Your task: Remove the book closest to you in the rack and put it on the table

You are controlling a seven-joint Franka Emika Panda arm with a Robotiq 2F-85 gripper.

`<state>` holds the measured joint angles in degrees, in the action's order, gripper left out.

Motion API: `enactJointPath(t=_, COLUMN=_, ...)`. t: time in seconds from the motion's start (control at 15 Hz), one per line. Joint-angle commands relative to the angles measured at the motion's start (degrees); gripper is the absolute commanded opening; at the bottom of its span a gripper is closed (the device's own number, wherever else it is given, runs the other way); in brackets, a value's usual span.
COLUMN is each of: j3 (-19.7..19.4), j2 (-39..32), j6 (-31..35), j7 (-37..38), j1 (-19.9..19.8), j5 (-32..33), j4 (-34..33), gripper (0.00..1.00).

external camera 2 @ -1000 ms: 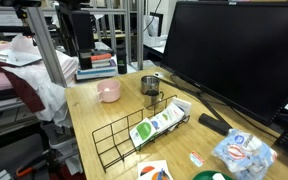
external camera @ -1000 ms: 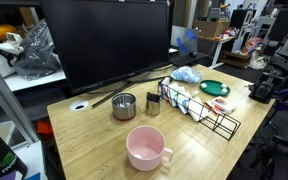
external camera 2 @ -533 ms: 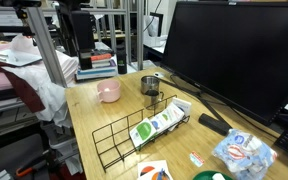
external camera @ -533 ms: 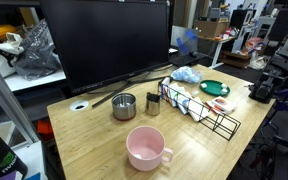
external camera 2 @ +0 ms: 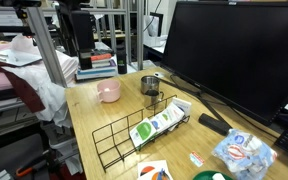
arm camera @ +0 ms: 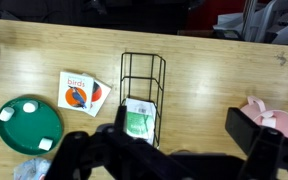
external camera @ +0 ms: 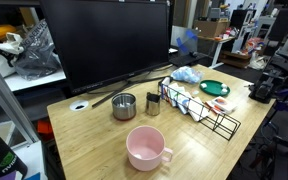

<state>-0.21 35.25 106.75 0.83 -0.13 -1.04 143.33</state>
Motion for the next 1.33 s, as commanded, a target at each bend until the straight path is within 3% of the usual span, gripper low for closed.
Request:
enactJointPath(t=0.0, j3=0.0, j2=0.0, j6=-0.1, j7=0.0, j1=-0.1, j5=0.0, j4=-0.1, gripper=1.0)
enactJointPath(t=0.6, j3=0.7, j2=-9.1, j6=-0.4, j7=1.4, j1=0.0, j5=-0.1, j4=-5.4, gripper=1.0)
enactJointPath(t=0.87, j3=1.0, j2=-17.1, j6=-0.5, j7=11.1, j1=-1.2, j5=-2.5, j4=-9.3, gripper=1.0)
enactJointPath(t=1.0, j3=0.0, j2=-21.8, j6=-2.4, j7=11.4, j1=-0.5, j5=-5.8, j4=-11.8, gripper=1.0)
enactJointPath(t=1.07, j3=0.7, j2=-17.8, j6=0.7, j7=10.7, j1=-0.6, j5=-3.2, j4=-8.1, gripper=1.0)
enactJointPath(t=1.27, j3=0.7, j2=-19.4, j6=0.8, j7=10.8, j1=-0.5, j5=-3.5, j4=-8.7, gripper=1.0)
